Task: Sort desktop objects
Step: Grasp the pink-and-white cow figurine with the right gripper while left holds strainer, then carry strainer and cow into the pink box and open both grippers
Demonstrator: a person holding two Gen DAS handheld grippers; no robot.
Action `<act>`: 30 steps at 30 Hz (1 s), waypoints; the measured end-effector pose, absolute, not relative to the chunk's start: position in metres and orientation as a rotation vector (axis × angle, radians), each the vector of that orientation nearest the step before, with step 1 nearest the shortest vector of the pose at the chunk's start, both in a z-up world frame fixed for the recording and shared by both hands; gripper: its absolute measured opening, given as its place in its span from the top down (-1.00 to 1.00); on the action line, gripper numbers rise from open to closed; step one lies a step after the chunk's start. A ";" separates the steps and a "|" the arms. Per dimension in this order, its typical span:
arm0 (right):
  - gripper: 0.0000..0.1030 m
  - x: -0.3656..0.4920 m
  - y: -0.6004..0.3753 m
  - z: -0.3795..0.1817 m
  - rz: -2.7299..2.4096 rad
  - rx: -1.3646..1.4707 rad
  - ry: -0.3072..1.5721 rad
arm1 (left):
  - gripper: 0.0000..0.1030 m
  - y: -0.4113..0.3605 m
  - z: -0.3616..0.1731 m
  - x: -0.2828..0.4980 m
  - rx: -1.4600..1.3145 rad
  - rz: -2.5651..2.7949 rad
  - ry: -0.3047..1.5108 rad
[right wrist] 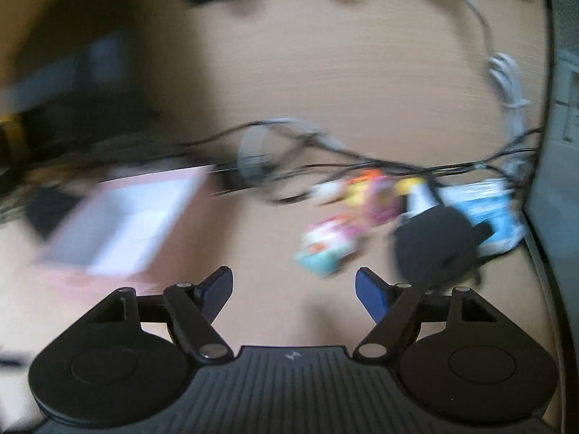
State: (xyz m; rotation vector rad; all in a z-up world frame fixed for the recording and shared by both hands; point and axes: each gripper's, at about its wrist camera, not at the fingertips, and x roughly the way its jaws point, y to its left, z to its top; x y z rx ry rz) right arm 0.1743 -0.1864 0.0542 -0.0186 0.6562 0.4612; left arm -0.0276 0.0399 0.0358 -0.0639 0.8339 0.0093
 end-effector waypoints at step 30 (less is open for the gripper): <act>0.12 0.006 -0.225 0.076 0.573 -0.179 0.700 | -1.00 -0.038 0.021 -0.036 0.261 -0.320 0.846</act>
